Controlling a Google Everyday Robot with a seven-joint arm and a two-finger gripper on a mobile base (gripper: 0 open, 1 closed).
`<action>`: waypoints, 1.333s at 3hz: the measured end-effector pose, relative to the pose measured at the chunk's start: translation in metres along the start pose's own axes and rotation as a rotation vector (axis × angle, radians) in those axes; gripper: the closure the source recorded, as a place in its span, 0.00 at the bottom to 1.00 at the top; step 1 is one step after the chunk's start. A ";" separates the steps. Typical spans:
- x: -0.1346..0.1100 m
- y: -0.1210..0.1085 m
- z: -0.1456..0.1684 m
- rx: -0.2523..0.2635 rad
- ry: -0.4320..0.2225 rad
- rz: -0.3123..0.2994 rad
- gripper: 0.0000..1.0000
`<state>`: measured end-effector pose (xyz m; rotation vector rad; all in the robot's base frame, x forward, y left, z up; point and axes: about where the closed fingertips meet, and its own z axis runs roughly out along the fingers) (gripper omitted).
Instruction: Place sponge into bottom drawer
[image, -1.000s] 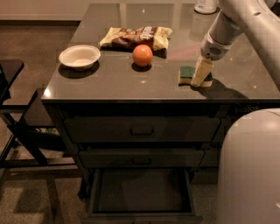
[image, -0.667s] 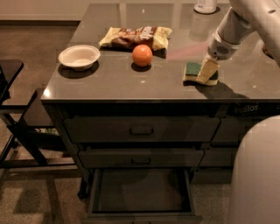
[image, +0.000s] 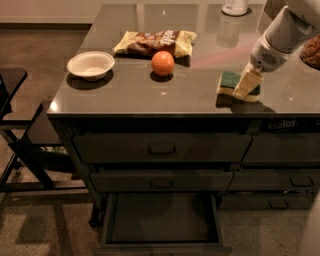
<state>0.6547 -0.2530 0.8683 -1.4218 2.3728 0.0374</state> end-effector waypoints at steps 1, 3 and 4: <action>0.012 0.024 -0.019 -0.031 -0.054 0.029 1.00; 0.030 0.041 -0.018 -0.049 -0.039 0.036 1.00; 0.062 0.087 -0.014 -0.107 -0.026 0.055 1.00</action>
Offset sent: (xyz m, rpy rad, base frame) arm -0.0255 -0.0013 0.0084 0.0546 0.0044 -0.0045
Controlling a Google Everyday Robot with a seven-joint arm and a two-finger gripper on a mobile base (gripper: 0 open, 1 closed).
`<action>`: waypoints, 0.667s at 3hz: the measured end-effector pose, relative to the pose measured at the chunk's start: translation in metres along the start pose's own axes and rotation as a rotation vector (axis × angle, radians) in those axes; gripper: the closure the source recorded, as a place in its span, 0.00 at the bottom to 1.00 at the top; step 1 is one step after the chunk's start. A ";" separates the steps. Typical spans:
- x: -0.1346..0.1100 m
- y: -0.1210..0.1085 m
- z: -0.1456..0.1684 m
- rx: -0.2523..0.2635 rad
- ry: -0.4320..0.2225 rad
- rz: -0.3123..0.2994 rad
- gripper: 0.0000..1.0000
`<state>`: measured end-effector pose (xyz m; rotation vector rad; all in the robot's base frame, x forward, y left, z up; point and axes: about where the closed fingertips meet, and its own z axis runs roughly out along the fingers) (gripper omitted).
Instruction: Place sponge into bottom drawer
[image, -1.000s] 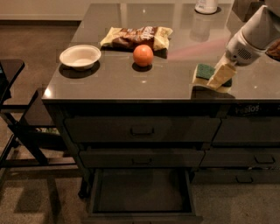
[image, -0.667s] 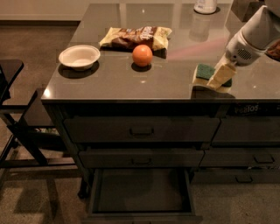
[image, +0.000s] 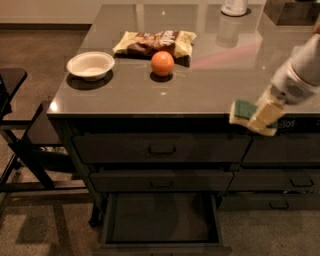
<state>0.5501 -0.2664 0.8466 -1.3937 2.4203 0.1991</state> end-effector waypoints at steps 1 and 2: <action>0.041 0.041 0.026 -0.082 0.040 0.045 1.00; 0.041 0.041 0.026 -0.083 0.040 0.045 1.00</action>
Offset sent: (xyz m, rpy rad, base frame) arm -0.0364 -0.0038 -0.0266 0.0129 0.0666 -0.0128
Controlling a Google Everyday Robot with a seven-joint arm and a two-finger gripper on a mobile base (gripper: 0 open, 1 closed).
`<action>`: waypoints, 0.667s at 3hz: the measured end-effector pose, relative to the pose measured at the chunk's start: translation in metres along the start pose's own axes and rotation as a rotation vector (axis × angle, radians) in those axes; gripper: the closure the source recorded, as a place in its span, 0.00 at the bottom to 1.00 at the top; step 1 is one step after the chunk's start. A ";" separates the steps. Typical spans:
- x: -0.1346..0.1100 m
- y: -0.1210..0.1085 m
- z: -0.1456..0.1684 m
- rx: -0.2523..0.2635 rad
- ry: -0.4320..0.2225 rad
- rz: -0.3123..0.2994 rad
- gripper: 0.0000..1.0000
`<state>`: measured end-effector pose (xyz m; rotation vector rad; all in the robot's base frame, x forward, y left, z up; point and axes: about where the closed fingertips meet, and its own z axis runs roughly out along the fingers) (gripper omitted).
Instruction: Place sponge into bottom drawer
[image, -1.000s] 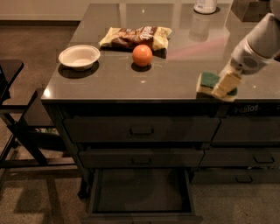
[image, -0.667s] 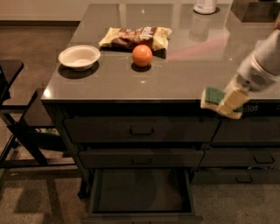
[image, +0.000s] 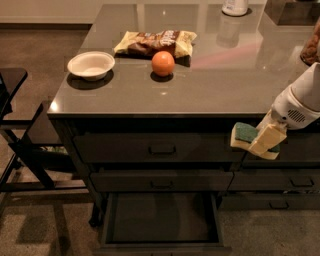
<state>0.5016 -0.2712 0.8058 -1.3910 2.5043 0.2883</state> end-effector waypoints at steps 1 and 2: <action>0.010 0.016 0.045 -0.059 0.004 0.059 1.00; 0.015 0.040 0.112 -0.148 0.028 0.129 1.00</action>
Offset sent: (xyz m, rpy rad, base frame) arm -0.0428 0.0750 -0.1806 0.1099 0.2901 -0.1230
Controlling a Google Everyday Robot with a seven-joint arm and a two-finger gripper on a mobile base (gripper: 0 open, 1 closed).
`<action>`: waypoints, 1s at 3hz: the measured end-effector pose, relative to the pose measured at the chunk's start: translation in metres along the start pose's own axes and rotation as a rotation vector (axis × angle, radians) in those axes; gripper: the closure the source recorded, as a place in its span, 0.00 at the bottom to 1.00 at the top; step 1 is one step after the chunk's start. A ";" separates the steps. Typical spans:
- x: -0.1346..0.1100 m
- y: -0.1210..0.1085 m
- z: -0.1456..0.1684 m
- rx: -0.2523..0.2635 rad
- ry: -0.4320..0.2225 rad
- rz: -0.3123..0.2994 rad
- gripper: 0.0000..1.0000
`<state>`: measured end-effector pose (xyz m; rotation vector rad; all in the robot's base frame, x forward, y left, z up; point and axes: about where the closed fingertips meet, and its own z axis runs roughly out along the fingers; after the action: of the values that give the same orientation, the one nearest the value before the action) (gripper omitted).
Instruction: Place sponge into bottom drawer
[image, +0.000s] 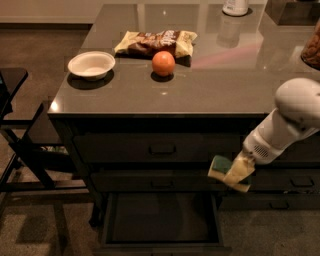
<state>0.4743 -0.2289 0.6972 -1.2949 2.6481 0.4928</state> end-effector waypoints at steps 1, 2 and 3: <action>0.004 0.013 0.056 -0.090 0.038 0.057 1.00; 0.004 0.014 0.056 -0.091 0.038 0.057 1.00; 0.011 0.019 0.097 -0.125 0.024 0.133 1.00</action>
Offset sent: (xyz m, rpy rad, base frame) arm -0.0087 0.0185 -0.0351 0.0187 0.0746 -0.0124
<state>0.4518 -0.1909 0.6077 -1.1677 2.7759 0.6749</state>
